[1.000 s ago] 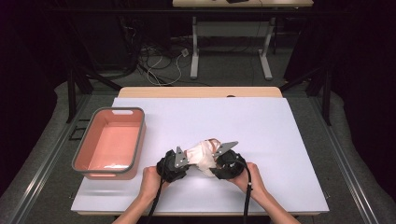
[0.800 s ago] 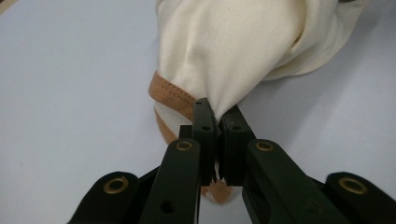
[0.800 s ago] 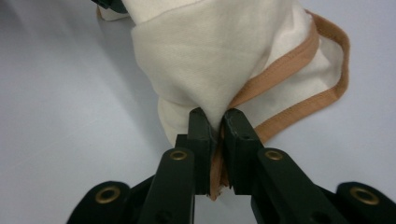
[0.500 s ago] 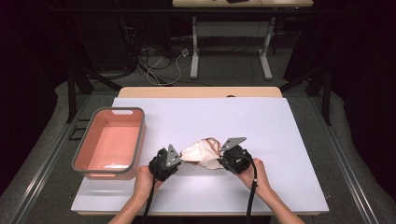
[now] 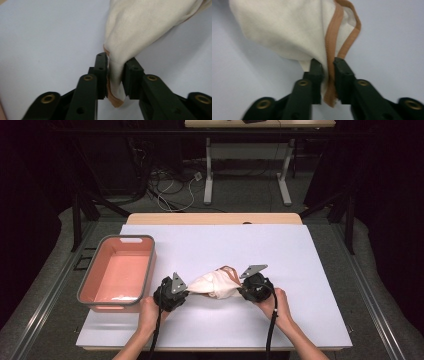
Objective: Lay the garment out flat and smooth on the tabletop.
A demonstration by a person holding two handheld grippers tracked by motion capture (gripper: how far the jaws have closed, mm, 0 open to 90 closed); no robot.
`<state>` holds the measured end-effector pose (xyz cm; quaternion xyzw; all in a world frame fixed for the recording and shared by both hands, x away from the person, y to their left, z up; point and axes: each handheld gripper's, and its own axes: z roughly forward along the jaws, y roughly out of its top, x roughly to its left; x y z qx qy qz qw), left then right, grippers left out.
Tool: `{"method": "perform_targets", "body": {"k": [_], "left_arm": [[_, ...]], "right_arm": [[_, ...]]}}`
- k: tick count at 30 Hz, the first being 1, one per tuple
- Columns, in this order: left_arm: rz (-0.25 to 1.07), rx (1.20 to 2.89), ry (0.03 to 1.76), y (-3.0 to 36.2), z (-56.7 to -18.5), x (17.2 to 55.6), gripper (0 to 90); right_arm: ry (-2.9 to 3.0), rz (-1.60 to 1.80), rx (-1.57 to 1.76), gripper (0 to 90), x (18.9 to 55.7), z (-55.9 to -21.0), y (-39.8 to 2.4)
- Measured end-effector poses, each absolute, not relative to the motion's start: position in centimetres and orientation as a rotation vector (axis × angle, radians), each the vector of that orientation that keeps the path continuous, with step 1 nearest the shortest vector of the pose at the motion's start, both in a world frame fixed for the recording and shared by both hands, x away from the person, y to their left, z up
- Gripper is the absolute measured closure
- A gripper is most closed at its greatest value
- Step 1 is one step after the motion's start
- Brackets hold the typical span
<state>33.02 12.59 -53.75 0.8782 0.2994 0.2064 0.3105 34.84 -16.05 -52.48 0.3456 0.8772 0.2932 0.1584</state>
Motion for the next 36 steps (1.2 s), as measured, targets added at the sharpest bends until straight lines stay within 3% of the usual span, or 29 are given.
{"method": "perform_targets", "body": {"k": [3, 6, 8, 11, 13, 17, 27, 30, 32, 36], "left_arm": [[0.547, 2.326, 0.774, 12.1, -53.8, 32.9, 57.6], [0.576, 2.328, 0.733, 11.7, -53.7, 32.5, 50.8], [0.582, 2.327, 0.709, 11.3, -53.8, 32.3, 49.7], [0.596, 2.331, 0.679, 10.7, -54.0, 32.1, 56.7], [0.608, 2.330, 0.674, 10.5, -54.2, 32.1, 66.8], [0.592, 2.336, 0.662, 10.1, -54.6, 32.1, 84.1], [0.622, 2.279, 0.734, 12.1, -53.4, 32.3, 86.6], [0.611, 2.280, 0.768, 12.3, -53.6, 32.6, 81.6], [0.605, 2.285, 0.775, 12.1, -53.8, 32.6, 73.8], [0.597, 2.298, 0.746, 11.8, -53.6, 32.4, 52.6]], "right_arm": [[2.523, 0.861, 0.967, 48.8, 34.5, -52.3, -15.5], [2.540, 0.890, 0.937, 37.7, 34.0, -52.1, -14.8], [2.547, 0.899, 0.906, 37.1, 33.6, -52.0, -14.3], [2.542, 0.887, 0.865, 49.2, 33.1, -52.1, -13.5], [2.554, 0.871, 0.834, 66.4, 33.0, -52.3, -13.3], [2.563, 0.859, 0.814, 84.6, 33.0, -52.9, -13.3], [2.438, 0.912, 0.900, 87.8, 33.5, -51.2, -15.8], [2.439, 0.925, 0.925, 87.4, 33.7, -51.2, -16.0], [2.464, 0.896, 0.917, 82.0, 33.8, -51.6, -15.6], [2.516, 0.877, 0.904, 54.3, 33.7, -52.2, -14.9]]}}
